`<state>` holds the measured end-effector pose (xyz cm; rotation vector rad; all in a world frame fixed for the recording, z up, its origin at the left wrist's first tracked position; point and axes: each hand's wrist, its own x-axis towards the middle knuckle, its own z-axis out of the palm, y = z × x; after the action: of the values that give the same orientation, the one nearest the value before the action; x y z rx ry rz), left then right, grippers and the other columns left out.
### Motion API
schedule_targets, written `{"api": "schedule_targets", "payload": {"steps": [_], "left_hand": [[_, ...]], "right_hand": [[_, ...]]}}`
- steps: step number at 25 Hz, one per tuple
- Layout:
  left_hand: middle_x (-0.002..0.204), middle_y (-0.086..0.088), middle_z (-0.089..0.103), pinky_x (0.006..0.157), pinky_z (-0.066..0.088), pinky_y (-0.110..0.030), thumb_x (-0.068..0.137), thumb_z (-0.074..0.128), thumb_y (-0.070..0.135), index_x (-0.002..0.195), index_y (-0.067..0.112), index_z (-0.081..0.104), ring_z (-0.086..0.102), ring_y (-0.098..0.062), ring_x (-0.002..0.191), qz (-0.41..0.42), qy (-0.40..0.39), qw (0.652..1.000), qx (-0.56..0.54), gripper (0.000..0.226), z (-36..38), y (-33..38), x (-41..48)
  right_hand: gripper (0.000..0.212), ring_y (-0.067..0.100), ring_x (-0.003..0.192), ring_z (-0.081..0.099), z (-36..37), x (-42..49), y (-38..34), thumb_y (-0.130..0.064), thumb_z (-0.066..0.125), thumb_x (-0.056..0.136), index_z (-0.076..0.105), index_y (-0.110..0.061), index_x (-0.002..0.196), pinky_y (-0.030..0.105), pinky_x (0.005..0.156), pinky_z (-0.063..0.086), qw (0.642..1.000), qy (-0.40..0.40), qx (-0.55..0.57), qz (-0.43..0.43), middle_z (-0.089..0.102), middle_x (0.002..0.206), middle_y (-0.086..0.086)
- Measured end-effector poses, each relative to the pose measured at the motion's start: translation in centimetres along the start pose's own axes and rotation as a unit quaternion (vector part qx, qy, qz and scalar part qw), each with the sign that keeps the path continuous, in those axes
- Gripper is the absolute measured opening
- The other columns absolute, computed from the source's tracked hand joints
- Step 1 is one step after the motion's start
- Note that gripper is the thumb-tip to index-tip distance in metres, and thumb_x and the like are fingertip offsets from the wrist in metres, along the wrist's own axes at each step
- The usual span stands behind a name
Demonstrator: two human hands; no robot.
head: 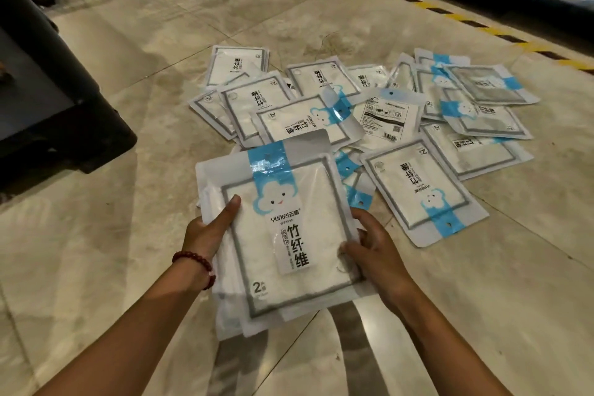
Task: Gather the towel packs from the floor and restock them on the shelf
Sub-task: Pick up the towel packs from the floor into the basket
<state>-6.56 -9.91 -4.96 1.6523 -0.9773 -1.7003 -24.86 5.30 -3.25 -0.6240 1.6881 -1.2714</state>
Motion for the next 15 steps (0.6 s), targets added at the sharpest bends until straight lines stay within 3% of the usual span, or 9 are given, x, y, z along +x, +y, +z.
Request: {"api": "schedule_targets", "payload": {"steps": [3, 5, 8, 12, 15], "left_hand": [[0.088, -0.007, 0.071, 0.073, 0.052, -0.030, 0.073, 0.076, 0.030, 0.096, 0.012, 0.067, 0.067, -0.021, 0.080, -0.005, -0.016, 0.999, -0.027, 0.030, -0.6, -0.1, -0.3], [0.080, -0.007, 0.073, 0.073, 0.053, -0.033, 0.074, 0.074, 0.020, 0.092, 0.011, 0.067, 0.069, -0.021, 0.070, -0.014, -0.023, 0.999, -0.037, 0.021, -1.2, -0.2, -0.1], [0.069, -0.004, 0.073, 0.070, 0.054, -0.035, 0.074, 0.073, 0.014, 0.091, 0.010, 0.067, 0.070, -0.018, 0.061, -0.015, -0.014, 0.999, -0.034, 0.019, -2.6, -0.3, 0.8], [0.075, -0.005, 0.074, 0.058, 0.056, -0.027, 0.073, 0.074, 0.015, 0.094, 0.009, 0.067, 0.070, -0.019, 0.068, -0.007, 0.011, 0.999, -0.042, 0.023, -4.3, -0.5, 2.2], [0.072, -0.003, 0.072, 0.045, 0.052, -0.020, 0.075, 0.074, 0.015, 0.090, 0.013, 0.066, 0.069, -0.015, 0.062, -0.004, 0.039, 0.998, -0.057, 0.017, -4.7, -0.1, 3.4]], "right_hand": [[0.044, 0.010, 0.087, 0.063, 1.1, -0.1, 1.0, 0.002, 0.052, 0.086, 0.052, -0.038, 0.103, 0.021, 0.071, 0.054, 0.996, -0.040, -0.078, -0.017, 0.064, 0.101, -0.003], [0.040, 0.006, 0.099, 0.058, 2.0, 0.2, 1.7, -0.006, 0.053, 0.088, 0.050, -0.036, 0.114, 0.014, 0.080, 0.048, 0.985, -0.076, -0.151, -0.035, 0.060, 0.109, -0.010], [0.027, 0.003, 0.095, 0.055, 2.7, 1.5, 2.2, -0.012, 0.052, 0.091, 0.055, -0.026, 0.114, 0.010, 0.078, 0.043, 0.973, -0.080, -0.210, -0.048, 0.058, 0.103, -0.013], [0.018, 0.003, 0.087, 0.057, 2.3, 4.7, 2.5, -0.016, 0.058, 0.091, 0.063, -0.018, 0.107, 0.017, 0.081, 0.050, 0.981, 0.012, -0.191, -0.035, 0.060, 0.096, -0.011], [0.021, 0.003, 0.082, 0.055, 2.3, 8.4, 1.7, -0.019, 0.061, 0.088, 0.062, -0.011, 0.108, 0.018, 0.075, 0.049, 0.973, 0.087, -0.210, -0.028, 0.060, 0.095, -0.004]]}}
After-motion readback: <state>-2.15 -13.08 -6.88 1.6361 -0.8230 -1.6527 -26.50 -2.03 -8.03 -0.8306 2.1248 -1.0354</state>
